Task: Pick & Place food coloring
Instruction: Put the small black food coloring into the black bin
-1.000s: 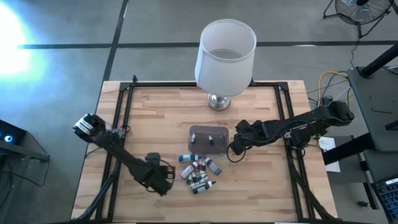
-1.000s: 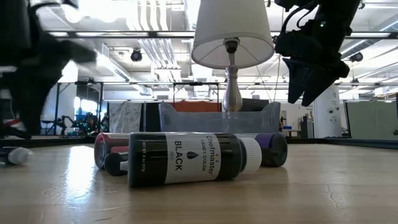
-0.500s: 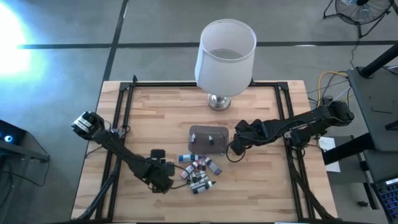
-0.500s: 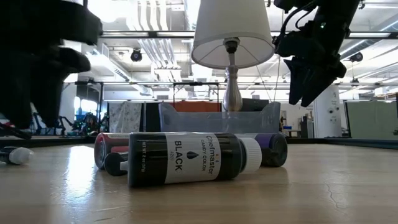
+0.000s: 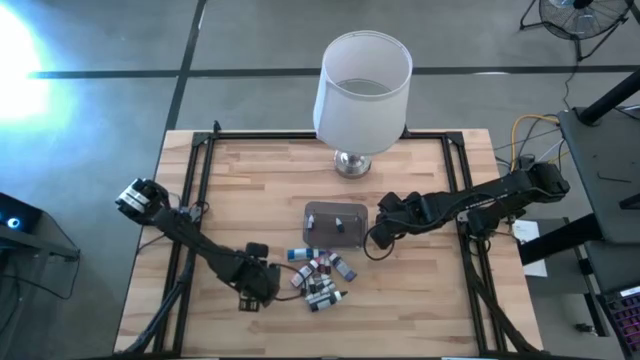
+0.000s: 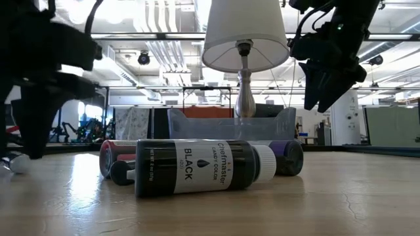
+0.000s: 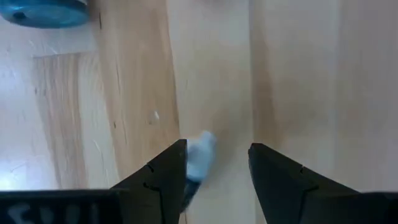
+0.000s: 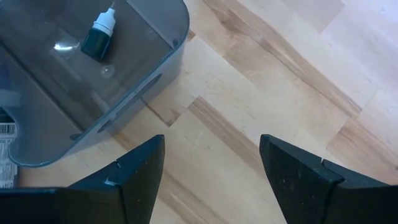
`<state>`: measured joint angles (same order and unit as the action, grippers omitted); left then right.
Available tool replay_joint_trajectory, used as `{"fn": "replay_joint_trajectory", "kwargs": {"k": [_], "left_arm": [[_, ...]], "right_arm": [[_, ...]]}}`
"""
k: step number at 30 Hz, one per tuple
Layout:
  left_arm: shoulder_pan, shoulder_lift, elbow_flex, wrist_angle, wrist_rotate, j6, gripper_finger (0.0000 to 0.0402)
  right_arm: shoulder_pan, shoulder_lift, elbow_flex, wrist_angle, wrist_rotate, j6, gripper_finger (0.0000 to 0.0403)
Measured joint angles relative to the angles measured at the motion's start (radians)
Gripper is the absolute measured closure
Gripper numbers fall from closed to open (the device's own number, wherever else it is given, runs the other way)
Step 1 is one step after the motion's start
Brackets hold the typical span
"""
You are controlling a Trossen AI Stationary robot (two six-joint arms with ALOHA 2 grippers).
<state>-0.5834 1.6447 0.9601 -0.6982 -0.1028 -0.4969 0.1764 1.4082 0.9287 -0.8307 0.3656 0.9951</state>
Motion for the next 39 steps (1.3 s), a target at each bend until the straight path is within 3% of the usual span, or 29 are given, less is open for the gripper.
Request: {"fn": "replay_joint_trajectory", "kwargs": {"k": [15, 19, 22, 25, 29, 32, 39], "left_arm": [[0.006, -0.002, -0.051, -0.030, -0.003, -0.005, 0.0250], [0.035, -0.014, 0.035, -0.150, -0.034, -0.280, 0.0250], [0.056, -0.035, 0.092, -0.250, -0.090, -0.706, 0.0250], [0.041, -0.054, 0.094, -0.274, -0.058, -1.136, 0.0250], [-0.049, -0.065, 0.075, -0.265, -0.027, -1.383, 0.0250], [-0.078, -0.064, 0.068, -0.254, -0.038, -1.359, 0.0250], [-0.097, -0.057, 0.062, -0.220, -0.050, -0.839, 0.0250]], "right_arm": [[0.000, 0.000, 0.000, 0.000, 0.000, 0.000, 0.0147], [-0.001, 0.000, 0.000, 0.000, 0.000, 0.004, 0.0147], [-0.001, 0.000, 0.000, 0.000, 0.001, 0.023, 0.0147], [-0.001, 0.000, -0.001, 0.001, 0.001, 0.044, 0.0147], [-0.001, 0.000, -0.002, 0.003, 0.003, 0.051, 0.0147], [-0.001, 0.000, -0.002, 0.003, 0.005, 0.036, 0.0147], [-0.001, 0.000, -0.005, 0.003, 0.005, 0.002, 0.0147]]}}
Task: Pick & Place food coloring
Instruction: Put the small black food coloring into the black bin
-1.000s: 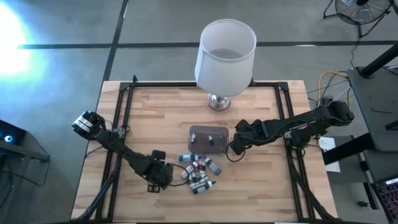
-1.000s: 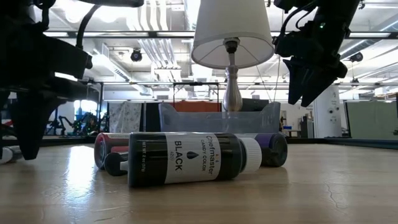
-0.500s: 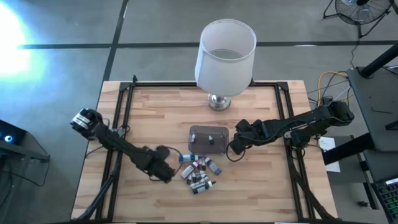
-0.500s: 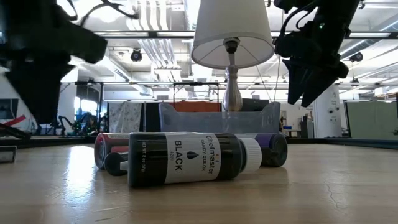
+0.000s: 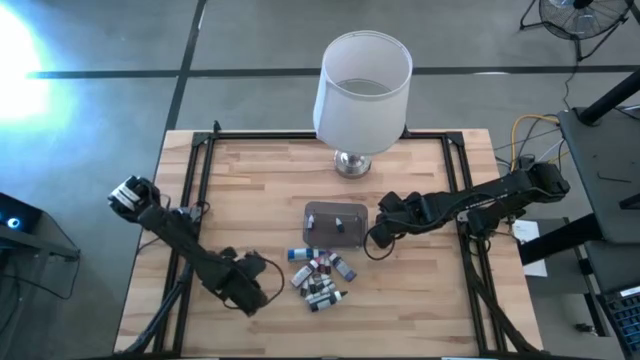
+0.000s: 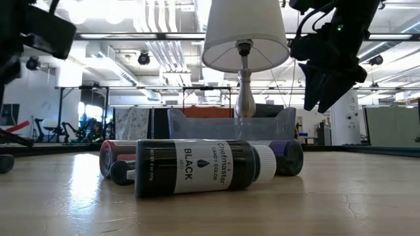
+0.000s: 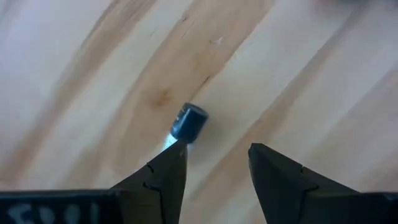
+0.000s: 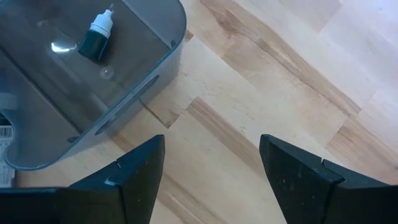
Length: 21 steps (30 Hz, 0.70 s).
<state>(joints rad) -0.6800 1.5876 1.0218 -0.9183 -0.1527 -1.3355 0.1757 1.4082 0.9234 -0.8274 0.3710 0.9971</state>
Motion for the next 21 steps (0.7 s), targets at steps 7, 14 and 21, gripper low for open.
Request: {"fn": "replay_joint_trajectory", "kwargs": {"k": [7, 14, 21], "left_arm": [[0.000, 0.001, -0.094, 0.002, -0.005, 0.149, 0.0250], [-0.002, -0.031, -0.204, 0.146, -0.066, 0.172, 0.0250], [0.006, -0.120, -0.313, 0.371, -0.018, 0.159, 0.0250]], "right_arm": [[0.001, 0.000, 0.000, 0.000, -0.001, 0.004, 0.0147], [0.001, 0.000, 0.000, 0.000, -0.002, 0.021, 0.0147], [0.001, 0.000, -0.002, -0.002, -0.005, 0.035, 0.0147]]}}
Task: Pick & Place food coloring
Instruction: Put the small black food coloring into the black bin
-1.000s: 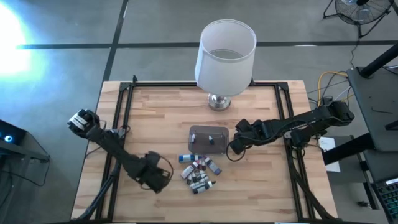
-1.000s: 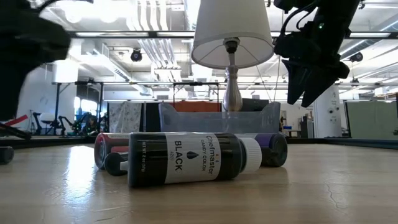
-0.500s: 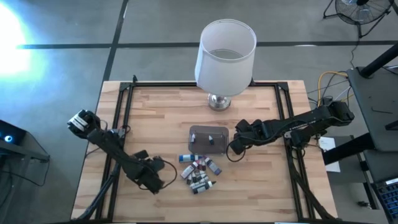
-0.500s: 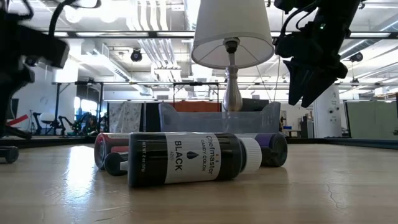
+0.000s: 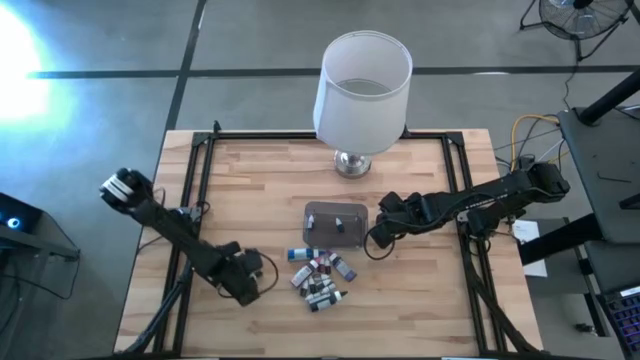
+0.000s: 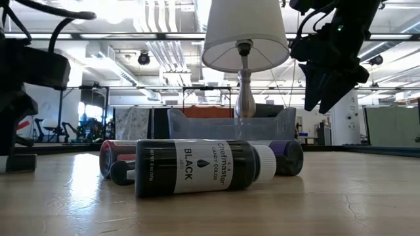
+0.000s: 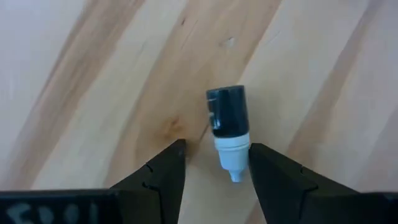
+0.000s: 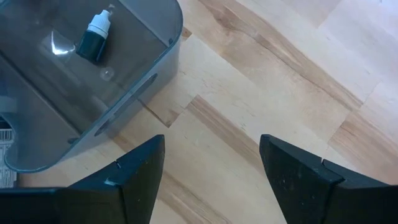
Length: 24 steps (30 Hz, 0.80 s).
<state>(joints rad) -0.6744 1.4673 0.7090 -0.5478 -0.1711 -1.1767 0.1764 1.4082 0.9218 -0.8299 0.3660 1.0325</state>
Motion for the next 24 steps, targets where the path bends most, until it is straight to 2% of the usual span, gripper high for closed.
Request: {"fn": "replay_joint_trajectory", "kwargs": {"k": [4, 9, 16, 24], "left_arm": [[0.011, -0.071, 0.000, -0.005, 0.006, -0.012, 0.0250], [0.031, -0.107, 0.001, 0.000, 0.005, -0.100, 0.0250], [0.031, -0.028, 0.001, 0.082, 0.076, -0.100, 0.0250], [0.032, 0.044, 0.027, 0.052, 0.076, -0.075, 0.0250]], "right_arm": [[0.000, 0.000, -0.001, 0.000, 0.000, 0.000, 0.0147], [0.000, 0.000, -0.006, 0.001, 0.001, 0.000, 0.0147], [0.000, 0.000, -0.032, 0.002, 0.007, 0.016, 0.0147], [0.000, 0.000, -0.071, 0.003, -0.029, 0.048, 0.0147]]}}
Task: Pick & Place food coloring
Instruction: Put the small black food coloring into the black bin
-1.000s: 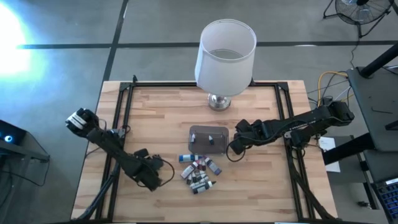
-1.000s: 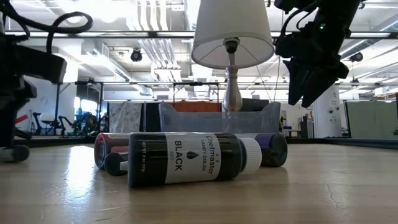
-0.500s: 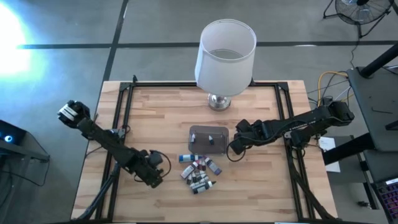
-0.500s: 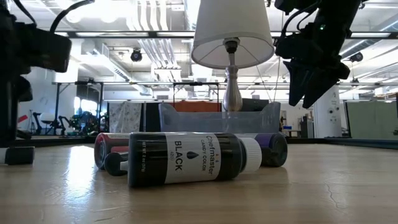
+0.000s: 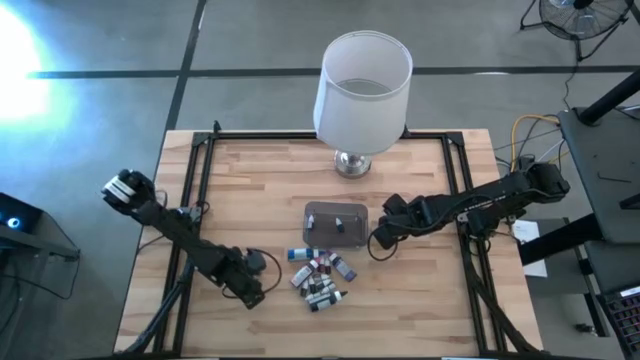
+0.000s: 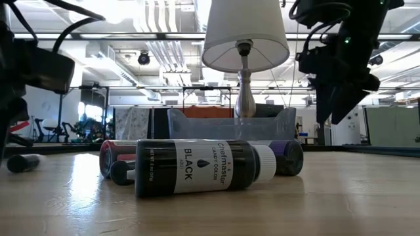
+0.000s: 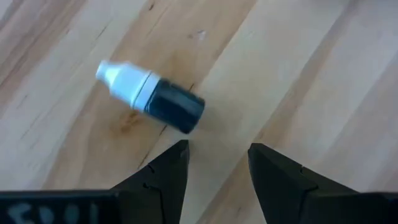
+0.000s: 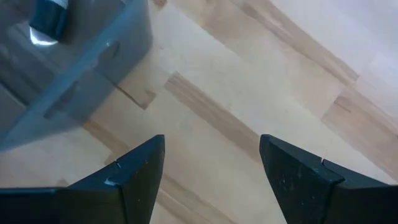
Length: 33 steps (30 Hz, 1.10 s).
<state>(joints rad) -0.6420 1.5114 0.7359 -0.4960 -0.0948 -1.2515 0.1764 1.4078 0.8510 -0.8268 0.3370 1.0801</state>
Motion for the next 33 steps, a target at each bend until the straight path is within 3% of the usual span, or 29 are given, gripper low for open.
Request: {"fn": "replay_joint_trajectory", "kwargs": {"k": [5, 10, 13, 25, 33], "left_arm": [[0.001, -0.017, 0.027, -0.127, 0.002, -0.009, 0.0250], [0.030, -0.075, 0.024, -0.159, -0.017, -0.296, 0.0250], [0.043, -0.081, 0.035, -0.150, -0.041, -0.366, 0.0250], [0.161, -0.013, 0.023, -0.150, -0.034, -0.361, 0.0250], [0.176, 0.014, 0.025, -0.142, -0.007, -0.384, 0.0250]], "right_arm": [[0.000, 0.000, -0.002, 0.003, -0.002, -0.004, 0.0147], [0.000, 0.000, -0.002, 0.006, 0.001, -0.006, 0.0147], [0.000, 0.000, -0.002, 0.008, 0.003, -0.007, 0.0147], [0.000, 0.000, -0.002, 0.014, 0.004, -0.007, 0.0147], [-0.001, 0.000, -0.002, 0.015, 0.004, -0.006, 0.0147]]}}
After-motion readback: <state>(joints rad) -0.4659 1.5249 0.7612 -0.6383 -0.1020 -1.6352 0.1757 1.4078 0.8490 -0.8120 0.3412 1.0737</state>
